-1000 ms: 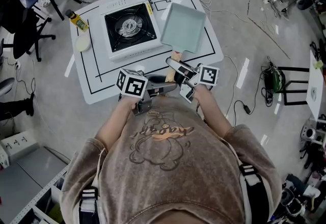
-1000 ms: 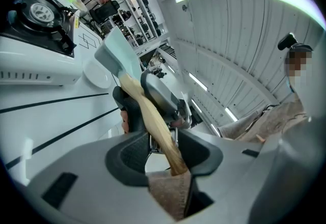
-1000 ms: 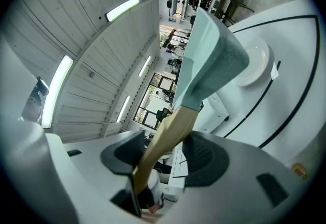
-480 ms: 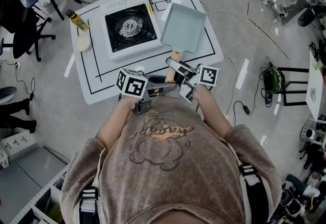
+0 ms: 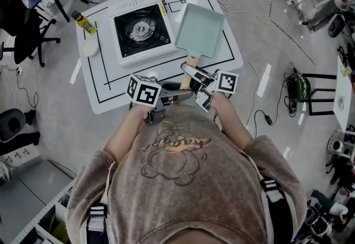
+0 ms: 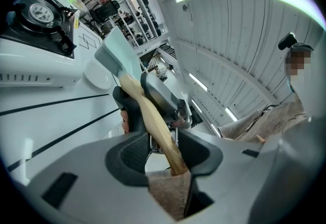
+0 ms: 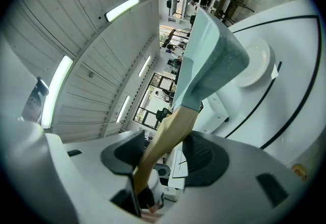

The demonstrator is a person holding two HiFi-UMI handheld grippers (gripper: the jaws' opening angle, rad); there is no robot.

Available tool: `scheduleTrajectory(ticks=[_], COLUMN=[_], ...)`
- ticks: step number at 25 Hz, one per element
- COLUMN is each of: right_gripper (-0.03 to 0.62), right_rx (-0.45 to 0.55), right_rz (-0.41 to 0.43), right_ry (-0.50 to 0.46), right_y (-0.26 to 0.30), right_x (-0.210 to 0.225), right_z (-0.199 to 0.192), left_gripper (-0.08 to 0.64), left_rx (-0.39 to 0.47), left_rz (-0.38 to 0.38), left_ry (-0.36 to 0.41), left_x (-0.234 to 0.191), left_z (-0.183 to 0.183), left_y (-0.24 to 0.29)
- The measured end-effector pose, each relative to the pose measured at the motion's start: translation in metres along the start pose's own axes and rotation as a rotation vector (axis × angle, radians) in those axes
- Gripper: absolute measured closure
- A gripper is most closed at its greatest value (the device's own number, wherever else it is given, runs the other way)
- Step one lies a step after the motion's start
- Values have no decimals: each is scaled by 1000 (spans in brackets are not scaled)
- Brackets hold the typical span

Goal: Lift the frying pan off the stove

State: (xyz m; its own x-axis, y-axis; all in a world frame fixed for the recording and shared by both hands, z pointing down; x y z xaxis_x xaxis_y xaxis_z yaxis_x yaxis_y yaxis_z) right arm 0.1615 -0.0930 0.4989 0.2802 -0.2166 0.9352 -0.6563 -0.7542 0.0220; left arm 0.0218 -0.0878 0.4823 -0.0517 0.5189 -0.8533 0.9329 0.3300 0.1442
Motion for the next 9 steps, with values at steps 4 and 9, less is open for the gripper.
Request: scheduleTrajectory(ticks=[4,9], right_gripper=[357,357], right_rx=[-2,-2], right_rz=[4,-3], right_ry=[-2,3], right_y=[1,2], right_x=[0,1], right_z=[0,-1], left_gripper=[382,382], left_rx=[1,2], left_rz=[0,0], left_ry=[-2,-4], left_x=[0,-1], left_z=[0,0], left_y=[0,-2])
Point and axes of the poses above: the fingertips, and each gripper's own axes: y forward along the fingers, x to its right, z out of its top, the point moved 8 cm from there along -y, backward along the fingers, and after that the axes turned 1 degree about y, right-handed, at the moved point
